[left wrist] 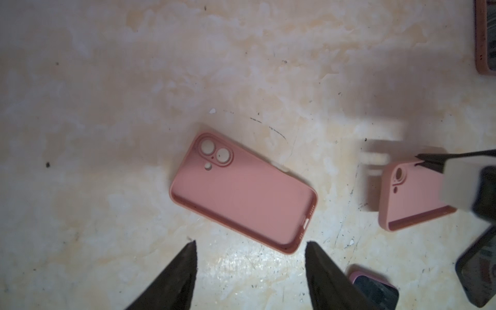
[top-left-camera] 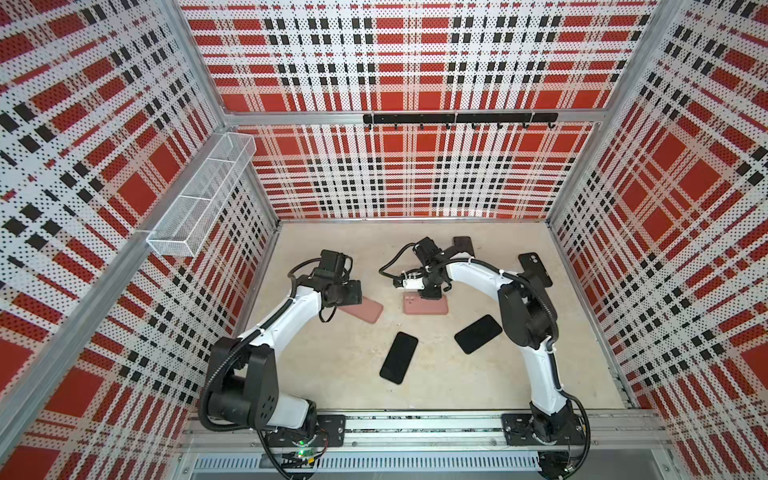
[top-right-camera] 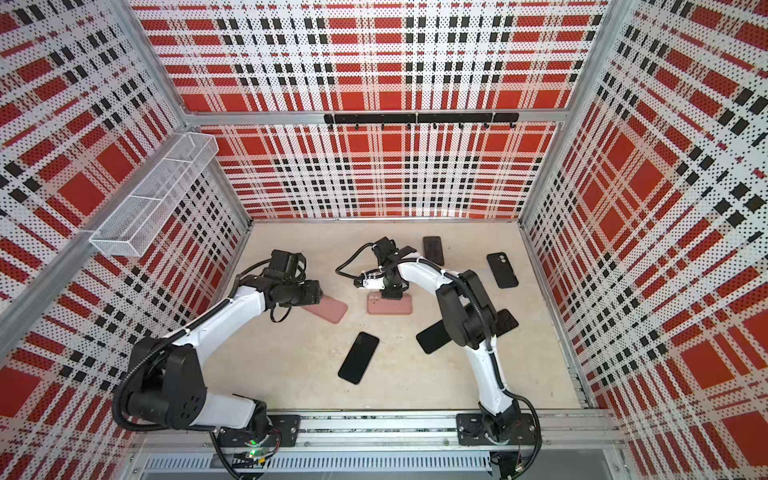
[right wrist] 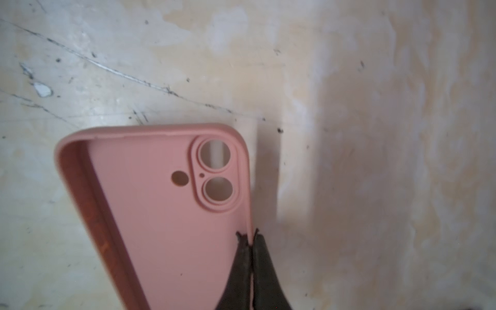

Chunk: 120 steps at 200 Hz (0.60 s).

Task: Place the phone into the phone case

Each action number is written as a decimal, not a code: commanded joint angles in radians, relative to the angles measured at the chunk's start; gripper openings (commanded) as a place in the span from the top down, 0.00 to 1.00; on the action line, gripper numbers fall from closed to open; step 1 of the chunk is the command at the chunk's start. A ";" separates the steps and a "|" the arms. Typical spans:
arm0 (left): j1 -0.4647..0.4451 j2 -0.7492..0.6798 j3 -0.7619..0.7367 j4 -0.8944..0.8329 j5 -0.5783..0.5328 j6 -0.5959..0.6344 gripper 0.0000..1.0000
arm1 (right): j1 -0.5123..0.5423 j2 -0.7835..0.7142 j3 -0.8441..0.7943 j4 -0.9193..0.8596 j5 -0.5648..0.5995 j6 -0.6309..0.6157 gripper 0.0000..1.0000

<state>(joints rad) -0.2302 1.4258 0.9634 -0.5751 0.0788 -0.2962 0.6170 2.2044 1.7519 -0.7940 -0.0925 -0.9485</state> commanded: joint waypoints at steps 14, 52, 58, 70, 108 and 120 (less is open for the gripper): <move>-0.009 -0.081 -0.063 0.014 0.019 -0.061 0.32 | 0.000 -0.047 -0.003 0.012 0.001 -0.023 0.43; -0.164 -0.130 -0.068 0.012 0.015 -0.057 0.19 | -0.063 -0.339 -0.263 0.208 -0.009 0.232 0.11; -0.190 -0.129 -0.065 0.009 0.025 -0.050 0.14 | -0.076 -0.404 -0.322 0.244 -0.006 0.296 0.05; -0.244 -0.114 -0.056 0.000 0.039 -0.048 0.00 | -0.099 -0.531 -0.433 0.323 0.011 0.470 0.00; -0.403 -0.026 -0.040 -0.049 0.059 -0.016 0.02 | -0.125 -0.826 -0.610 0.283 0.137 1.024 0.00; -0.441 -0.007 -0.039 -0.049 0.067 -0.010 0.02 | -0.125 -0.946 -0.709 0.315 0.194 1.133 0.00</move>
<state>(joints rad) -0.6102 1.3830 0.9054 -0.5865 0.1226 -0.3332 0.4828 1.4155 1.1866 -0.5198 -0.0032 -0.1940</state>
